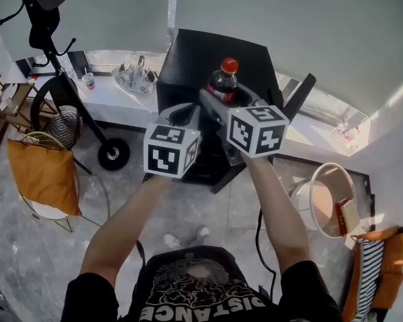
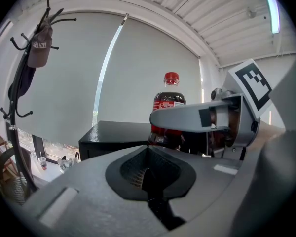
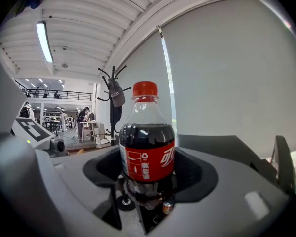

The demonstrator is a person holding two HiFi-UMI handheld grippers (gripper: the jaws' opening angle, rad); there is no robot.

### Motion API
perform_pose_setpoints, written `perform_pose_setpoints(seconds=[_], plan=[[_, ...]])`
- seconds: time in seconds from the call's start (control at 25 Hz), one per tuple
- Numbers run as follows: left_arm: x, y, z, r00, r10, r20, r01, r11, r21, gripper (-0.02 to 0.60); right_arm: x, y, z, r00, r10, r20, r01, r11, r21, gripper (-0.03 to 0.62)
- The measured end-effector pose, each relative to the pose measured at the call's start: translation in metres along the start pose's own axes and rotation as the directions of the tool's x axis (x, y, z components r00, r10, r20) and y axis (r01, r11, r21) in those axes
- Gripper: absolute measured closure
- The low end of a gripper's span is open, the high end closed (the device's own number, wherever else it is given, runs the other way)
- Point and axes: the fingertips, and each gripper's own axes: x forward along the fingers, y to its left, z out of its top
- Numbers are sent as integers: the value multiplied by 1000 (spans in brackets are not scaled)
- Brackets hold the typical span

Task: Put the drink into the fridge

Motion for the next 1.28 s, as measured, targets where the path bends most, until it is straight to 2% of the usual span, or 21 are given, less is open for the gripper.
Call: perform_pose_setpoints(seconds=[0.28,0.4,0.6,0.84,1.04,1.28], plan=[[7,-21,-18,999,33,1,-33,999,-15,577,-32,-6,-31,999,44,16,-44,999,11,286],[16,-32,-32,998,56,-2,-56,997,-51,577,-43,-14,-48,997,77,8,-77,997,14,286],[24,-40,-62,994,108,-30,-110,988,-108,577,-51,-23,-83,993,117,-22,-117,993,-4,286],[29,-38,-105,988,147,-54,-152,983,-105,577,-46,-28,-129,988,155,-13,-156,986,-62,286],[39,-28,-137,982,182,-57,-187,977,-98,577,-27,-39,-175,990,140,-26,-141,989,-46,286],[61,-11,-165,986,160,-51,-166,977,-130,577,3,-59,-214,996,81,-29,-81,997,0,286]])
